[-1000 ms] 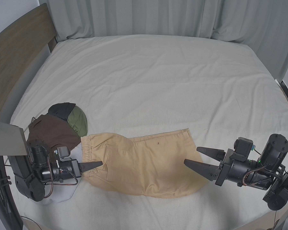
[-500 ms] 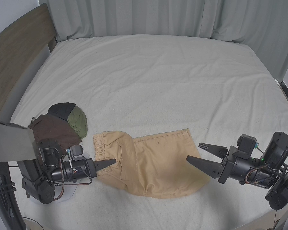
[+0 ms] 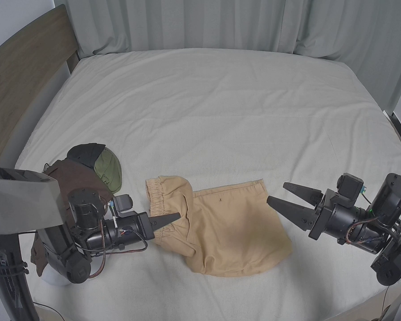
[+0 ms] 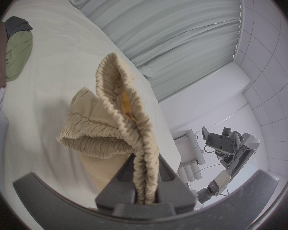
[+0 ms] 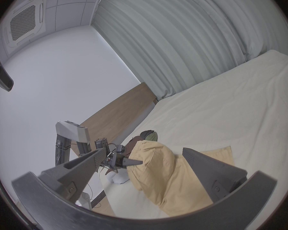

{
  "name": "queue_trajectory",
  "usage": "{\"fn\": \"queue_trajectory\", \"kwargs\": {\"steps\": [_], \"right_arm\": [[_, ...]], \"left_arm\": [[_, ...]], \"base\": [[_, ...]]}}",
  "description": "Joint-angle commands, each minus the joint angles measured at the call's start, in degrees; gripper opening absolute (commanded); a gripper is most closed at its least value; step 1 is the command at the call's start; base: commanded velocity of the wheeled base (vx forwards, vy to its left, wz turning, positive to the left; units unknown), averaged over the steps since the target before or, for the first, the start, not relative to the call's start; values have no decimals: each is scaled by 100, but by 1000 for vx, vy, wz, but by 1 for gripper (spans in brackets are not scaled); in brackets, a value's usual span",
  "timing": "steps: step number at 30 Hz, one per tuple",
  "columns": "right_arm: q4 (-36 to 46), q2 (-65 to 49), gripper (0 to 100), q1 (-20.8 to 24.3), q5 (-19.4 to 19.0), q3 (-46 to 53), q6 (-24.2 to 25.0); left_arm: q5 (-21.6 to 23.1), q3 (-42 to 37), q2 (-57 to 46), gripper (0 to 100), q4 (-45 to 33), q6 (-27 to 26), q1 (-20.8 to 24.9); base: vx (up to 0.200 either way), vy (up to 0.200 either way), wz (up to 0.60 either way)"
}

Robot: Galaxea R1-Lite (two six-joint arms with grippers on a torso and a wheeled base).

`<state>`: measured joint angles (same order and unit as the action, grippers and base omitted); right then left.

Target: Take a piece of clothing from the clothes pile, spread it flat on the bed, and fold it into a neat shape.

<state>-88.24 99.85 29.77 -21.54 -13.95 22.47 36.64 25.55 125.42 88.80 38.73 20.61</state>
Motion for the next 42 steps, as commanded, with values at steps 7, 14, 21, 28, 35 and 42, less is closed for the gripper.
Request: {"fn": "queue_trajectory", "kwargs": {"steps": [7, 14, 21, 28, 35, 42], "right_arm": [[-1, -159, 100, -208, -17, -152, 91], [-1, -159, 100, -323, -34, -170, 100], [-1, -159, 100, -331, -34, -170, 100], [-1, -159, 100, -375, -43, -170, 100], [-1, -159, 100, -428, -105, -170, 109], [-1, -159, 100, -446, -114, -170, 109]], "left_arm": [[-140, 468, 246, 0, 6, 390, 470], [-246, 767, 484, 0, 15, 812, 698], [-228, 1040, 721, 0, 15, 1102, 962], [-254, 1453, 1073, 0, 15, 1128, 1138], [-263, 1822, 1363, 0, 15, 1102, 1226], [-263, 2015, 1494, 0, 15, 1093, 1287]], "base": [[0, 0, 0], [0, 0, 0], [0, 0, 0], [0, 0, 0], [0, 0, 0], [0, 0, 0]]}}
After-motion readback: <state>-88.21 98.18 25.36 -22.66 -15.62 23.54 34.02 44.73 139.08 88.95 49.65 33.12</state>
